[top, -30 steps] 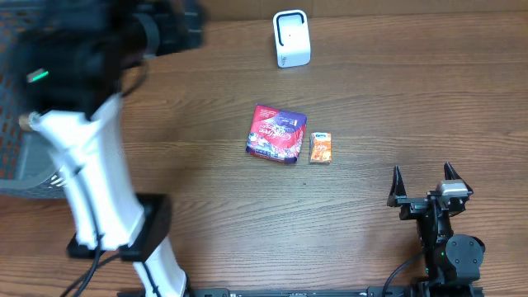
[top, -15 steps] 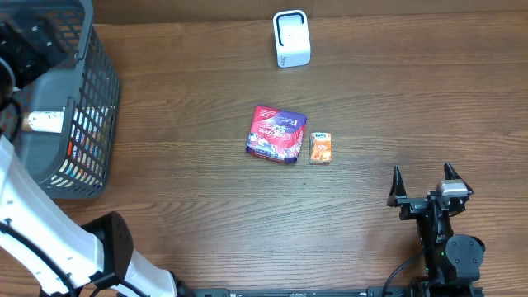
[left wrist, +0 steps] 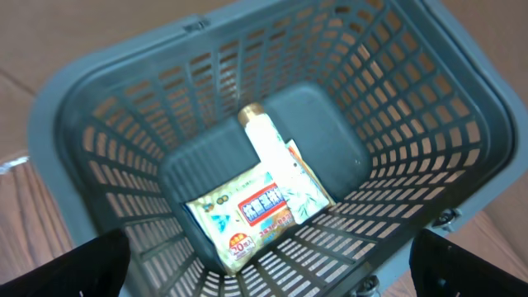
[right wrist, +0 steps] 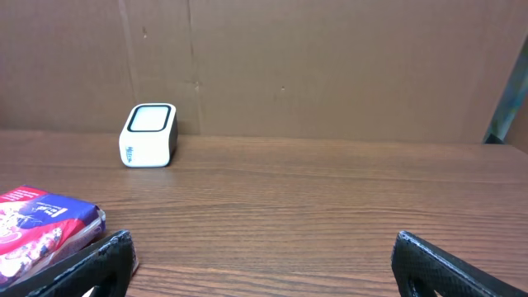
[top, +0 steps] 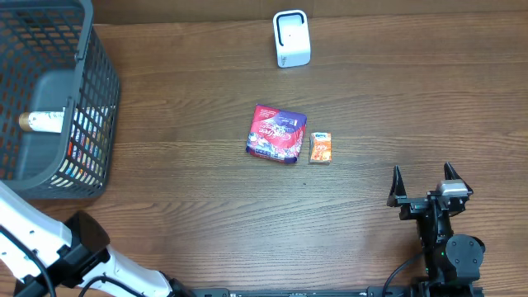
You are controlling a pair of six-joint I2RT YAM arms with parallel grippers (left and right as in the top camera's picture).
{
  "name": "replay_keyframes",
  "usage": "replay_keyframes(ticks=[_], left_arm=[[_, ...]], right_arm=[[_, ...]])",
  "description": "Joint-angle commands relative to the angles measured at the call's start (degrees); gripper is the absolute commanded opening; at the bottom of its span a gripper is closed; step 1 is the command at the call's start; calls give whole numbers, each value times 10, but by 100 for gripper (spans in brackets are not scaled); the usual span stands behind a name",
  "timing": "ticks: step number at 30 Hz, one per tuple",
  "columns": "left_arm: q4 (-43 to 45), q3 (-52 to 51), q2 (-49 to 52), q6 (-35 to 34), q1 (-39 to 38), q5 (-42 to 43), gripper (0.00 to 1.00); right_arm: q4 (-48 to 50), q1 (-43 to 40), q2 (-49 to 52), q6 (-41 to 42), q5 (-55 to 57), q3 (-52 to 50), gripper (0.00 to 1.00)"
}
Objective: Scan the item barcode
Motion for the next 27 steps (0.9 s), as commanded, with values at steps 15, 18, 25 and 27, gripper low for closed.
replay_keyframes(ticks=[15,18,25,27], left_arm=[[-1,-3,148,-7,-18,64,100],[1,-3,169,3,-29,64,100],[1,-3,223,12,-50,44,96],[1,-3,239,11,-52,37,96]], right_arm=[[3,-3,-5,-2,5,-6,100],[3,-3,-5,-2,5,-6,100],[3,-3,-5,-2,5,-6,100],[3,-3,-5,-2,5,-6,100]])
